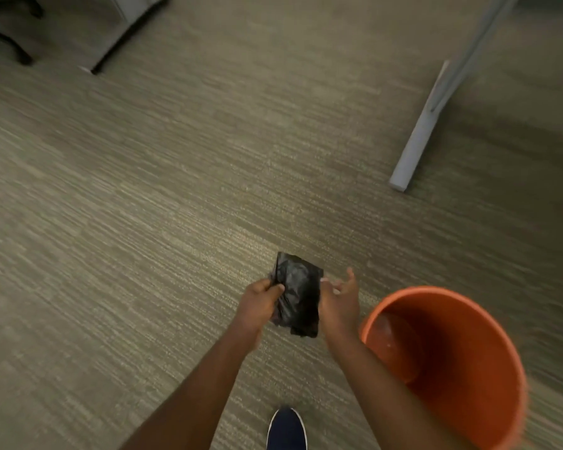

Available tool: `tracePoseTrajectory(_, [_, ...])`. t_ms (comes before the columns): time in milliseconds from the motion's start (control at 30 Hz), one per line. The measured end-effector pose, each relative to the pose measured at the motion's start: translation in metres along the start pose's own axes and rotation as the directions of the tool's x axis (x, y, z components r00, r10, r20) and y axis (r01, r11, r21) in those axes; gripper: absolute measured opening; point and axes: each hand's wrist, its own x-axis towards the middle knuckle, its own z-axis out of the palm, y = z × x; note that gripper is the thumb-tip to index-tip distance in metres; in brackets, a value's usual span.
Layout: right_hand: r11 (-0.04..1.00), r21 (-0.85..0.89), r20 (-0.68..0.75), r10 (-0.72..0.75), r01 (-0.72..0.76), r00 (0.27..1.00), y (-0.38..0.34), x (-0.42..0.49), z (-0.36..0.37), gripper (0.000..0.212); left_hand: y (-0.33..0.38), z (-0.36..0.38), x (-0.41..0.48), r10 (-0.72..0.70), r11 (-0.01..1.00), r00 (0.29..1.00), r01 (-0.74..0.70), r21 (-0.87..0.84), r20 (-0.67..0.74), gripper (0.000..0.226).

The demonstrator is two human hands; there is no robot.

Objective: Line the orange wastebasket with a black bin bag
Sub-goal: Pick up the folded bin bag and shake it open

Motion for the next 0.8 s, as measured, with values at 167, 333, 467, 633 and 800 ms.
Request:
tracePoseTrajectory(167, [0.955, -0.169, 0.290, -0.189, 0.244, 0.938, -0.082, -0.085, -0.073, 0.056, 0.080, 0.018, -0.099, 0.087, 0.993, 0.996, -0.086, -0.086, 0.012, 0.015])
tracePoseTrajectory(333, [0.854, -0.333, 0.334, -0.290, 0.400, 0.897, -0.145, -0.142, -0.139, 0.026, 0.148, 0.040, -0.187, 0.186, 0.978, 0.977, -0.174, -0.114, 0.100, 0.012])
tracePoseTrajectory(467, [0.879, -0.270, 0.231, -0.336, 0.392, 0.913, -0.196, -0.184, -0.197, 0.034, 0.203, 0.053, -0.253, 0.210, 0.971, 0.969, -0.191, -0.146, 0.128, 0.014])
tracePoseTrajectory(633, [0.905, -0.154, 0.091, -0.387, 0.397, 0.918, -0.237, -0.229, -0.264, 0.029, 0.252, 0.055, -0.312, 0.295, 0.955, 0.953, -0.295, -0.019, 0.071, 0.003])
tracePoseTrajectory(800, [0.932, -0.033, -0.029, -0.363, 0.362, 0.932, -0.263, -0.258, -0.321, 0.019, 0.292, 0.044, -0.364, 0.472, 0.849, 0.881, -0.461, 0.258, 0.020, 0.015])
